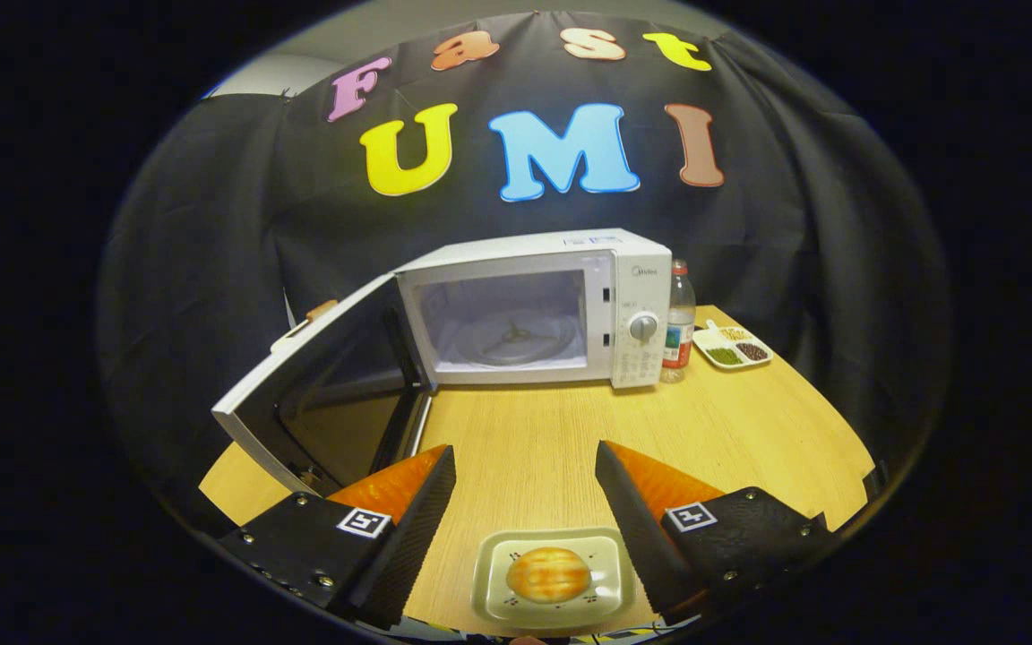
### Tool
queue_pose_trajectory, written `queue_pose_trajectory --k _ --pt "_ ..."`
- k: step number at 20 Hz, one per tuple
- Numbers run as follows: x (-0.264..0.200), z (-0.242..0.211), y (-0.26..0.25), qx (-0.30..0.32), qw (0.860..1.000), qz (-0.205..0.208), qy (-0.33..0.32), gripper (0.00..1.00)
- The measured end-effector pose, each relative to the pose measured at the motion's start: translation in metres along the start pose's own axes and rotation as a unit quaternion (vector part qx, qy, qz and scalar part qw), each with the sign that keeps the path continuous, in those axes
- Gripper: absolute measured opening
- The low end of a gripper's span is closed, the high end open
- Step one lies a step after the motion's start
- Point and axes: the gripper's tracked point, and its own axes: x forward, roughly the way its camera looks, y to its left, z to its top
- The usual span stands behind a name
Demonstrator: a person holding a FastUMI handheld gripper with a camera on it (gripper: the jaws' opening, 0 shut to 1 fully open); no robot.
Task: Open the microwave, put the food inside, and close the microwave door.
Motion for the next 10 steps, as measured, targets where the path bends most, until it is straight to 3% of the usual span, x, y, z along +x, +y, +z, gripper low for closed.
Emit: queue_pose_trajectory --k 10 --pt "0.013 -0.105 -0.011 -0.006 0.990 -0.009 0.141 0.96"
